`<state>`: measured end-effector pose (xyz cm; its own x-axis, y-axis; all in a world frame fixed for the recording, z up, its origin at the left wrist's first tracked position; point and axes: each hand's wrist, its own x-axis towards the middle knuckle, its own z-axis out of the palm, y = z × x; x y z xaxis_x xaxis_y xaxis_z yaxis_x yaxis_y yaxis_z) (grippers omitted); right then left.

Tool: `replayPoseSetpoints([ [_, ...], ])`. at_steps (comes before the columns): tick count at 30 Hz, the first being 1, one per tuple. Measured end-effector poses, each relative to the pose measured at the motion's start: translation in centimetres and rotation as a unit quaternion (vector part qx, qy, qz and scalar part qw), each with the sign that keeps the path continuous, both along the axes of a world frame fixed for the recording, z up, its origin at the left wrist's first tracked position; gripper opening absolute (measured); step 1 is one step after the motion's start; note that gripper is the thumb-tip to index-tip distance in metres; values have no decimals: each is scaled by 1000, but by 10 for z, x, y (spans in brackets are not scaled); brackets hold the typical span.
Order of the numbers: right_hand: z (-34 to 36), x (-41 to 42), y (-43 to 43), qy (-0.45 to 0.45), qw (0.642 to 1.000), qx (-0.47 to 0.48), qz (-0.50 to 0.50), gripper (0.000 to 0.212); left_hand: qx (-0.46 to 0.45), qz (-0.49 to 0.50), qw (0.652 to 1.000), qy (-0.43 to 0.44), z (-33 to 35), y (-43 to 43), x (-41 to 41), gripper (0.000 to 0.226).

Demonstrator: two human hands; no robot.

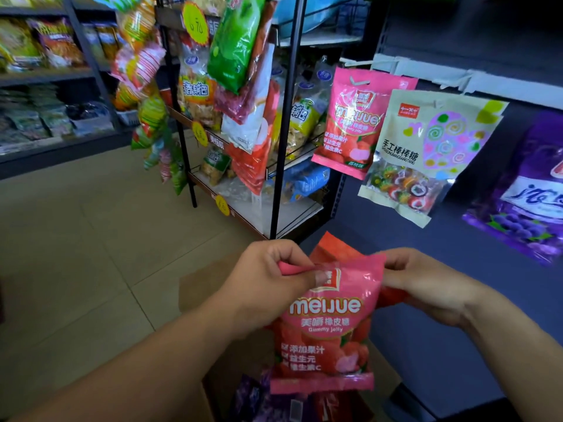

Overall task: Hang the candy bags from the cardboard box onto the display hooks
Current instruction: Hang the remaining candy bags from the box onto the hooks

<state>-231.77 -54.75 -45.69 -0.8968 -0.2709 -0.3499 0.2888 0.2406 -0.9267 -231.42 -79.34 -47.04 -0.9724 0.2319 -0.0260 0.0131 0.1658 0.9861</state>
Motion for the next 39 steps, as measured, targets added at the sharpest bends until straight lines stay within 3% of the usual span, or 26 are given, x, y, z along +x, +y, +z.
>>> replayPoseSetpoints([
  [5, -3, 4, -4, 62, 991, -79, -84, 61, 78, 34, 995, -60, 9, 2, 1, 20],
  [9, 12, 14, -6, 119, 974, -80, -177, 23, 80, 16, 994, -68, 21, 5, 2, 30],
  [15, 43, 41, 10, 189, 948, -56, -251, 13, -46, 2, 997, 63, 46, 17, 20, 20],
  [18, 69, 49, 23, 199, 941, -29, -272, 15, -77, -39, 993, 80, 64, 22, 25, 13],
  [24, 123, 65, 43, 216, 935, 42, -277, 17, -42, -122, 988, 82, 109, 35, 36, 8],
  [32, 168, 76, 52, 203, 938, 90, -266, 18, -143, -146, 960, 191, 147, 52, 32, 20],
  [36, 182, 83, 51, 217, 938, 106, -250, 16, -131, -139, 960, 204, 161, 57, 28, 21],
  [39, 195, 87, 54, 229, 936, 88, -253, 14, -99, -146, 964, 198, 174, 56, 25, 8],
])
